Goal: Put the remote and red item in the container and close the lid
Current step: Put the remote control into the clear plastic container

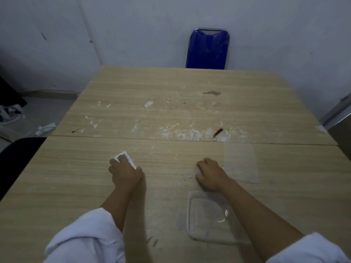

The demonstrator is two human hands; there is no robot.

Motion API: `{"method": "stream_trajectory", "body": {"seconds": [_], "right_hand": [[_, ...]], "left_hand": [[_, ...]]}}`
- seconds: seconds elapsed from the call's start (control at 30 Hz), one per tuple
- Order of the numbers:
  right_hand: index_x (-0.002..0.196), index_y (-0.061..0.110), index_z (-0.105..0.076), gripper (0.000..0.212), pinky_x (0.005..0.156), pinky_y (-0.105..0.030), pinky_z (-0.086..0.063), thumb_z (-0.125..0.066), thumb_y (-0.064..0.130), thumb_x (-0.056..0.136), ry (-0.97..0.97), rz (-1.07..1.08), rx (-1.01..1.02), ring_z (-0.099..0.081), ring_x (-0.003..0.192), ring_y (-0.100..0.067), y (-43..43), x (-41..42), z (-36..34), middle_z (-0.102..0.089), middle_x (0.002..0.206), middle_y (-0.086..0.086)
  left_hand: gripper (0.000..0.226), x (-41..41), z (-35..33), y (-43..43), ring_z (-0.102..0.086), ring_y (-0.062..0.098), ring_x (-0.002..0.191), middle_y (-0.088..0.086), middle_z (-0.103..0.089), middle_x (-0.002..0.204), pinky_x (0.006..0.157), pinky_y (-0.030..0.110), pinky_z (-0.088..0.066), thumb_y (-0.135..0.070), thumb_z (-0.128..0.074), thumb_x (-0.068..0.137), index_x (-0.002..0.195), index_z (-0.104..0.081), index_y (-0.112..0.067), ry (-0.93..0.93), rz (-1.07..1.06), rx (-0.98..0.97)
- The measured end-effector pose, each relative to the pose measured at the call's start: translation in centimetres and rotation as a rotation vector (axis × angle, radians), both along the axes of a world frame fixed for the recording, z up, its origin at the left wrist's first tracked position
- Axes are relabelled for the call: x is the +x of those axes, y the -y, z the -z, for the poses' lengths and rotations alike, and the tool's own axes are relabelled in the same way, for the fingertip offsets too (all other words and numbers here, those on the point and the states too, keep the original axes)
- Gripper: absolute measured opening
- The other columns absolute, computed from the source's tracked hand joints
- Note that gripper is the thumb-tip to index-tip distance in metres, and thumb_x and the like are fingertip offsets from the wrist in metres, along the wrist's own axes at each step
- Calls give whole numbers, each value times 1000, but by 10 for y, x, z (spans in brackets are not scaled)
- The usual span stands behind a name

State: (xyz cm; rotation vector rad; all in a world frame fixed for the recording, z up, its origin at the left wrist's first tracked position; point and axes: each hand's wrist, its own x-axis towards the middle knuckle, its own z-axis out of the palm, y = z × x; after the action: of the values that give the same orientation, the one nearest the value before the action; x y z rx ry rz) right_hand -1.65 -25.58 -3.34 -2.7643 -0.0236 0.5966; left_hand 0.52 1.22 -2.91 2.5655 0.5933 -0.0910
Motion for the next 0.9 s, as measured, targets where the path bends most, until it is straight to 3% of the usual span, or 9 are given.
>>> {"method": "stream_trajectory", "body": {"seconds": [0.07, 0.3, 0.47, 0.67, 0.9], "right_hand": [[114, 7, -49, 35, 95, -43, -41, -49, 32, 90, 26, 1, 15, -43, 118, -36, 4, -3, -3, -46, 126, -17], [116, 8, -59, 33, 93, -40, -47, -51, 28, 91, 153, 69, 60, -53, 108, -29, 23, -28, -17, -61, 117, -14], [102, 10, -68, 29, 81, -38, -50, -54, 32, 89, 232, 160, 36, -58, 97, -27, 38, -61, -24, -66, 105, -12], [114, 11, -58, 27, 84, -30, -44, -51, 25, 93, 274, 339, -15, -52, 111, -26, 66, -112, -25, -56, 118, -9], [88, 10, -62, 21, 71, -37, -48, -49, 25, 94, 220, 427, 131, -61, 82, -30, 73, -138, -13, -69, 91, -15]], "left_hand": [[63, 0, 0, -3, -43, 49, 115, 31, -41, 127, 95, 49, -43, -18, -69, 75, 126, -39, 4, -10, -10, -28], [64, -10, -10, 5, -52, 47, 111, 30, -52, 122, 92, 46, -46, -22, -72, 73, 127, -45, 1, 4, 124, -95], [71, -30, -26, 39, -54, 36, 112, 21, -56, 124, 92, 44, -51, -24, -73, 70, 133, -45, -8, 103, 422, -171], [72, -72, -50, 83, -50, 26, 120, 12, -51, 135, 99, 37, -44, -16, -70, 73, 138, -41, -12, 146, 743, -260], [62, -109, -50, 119, -46, 26, 125, 9, -50, 139, 104, 37, -42, -8, -61, 80, 138, -42, -16, -35, 1054, -191]]}}
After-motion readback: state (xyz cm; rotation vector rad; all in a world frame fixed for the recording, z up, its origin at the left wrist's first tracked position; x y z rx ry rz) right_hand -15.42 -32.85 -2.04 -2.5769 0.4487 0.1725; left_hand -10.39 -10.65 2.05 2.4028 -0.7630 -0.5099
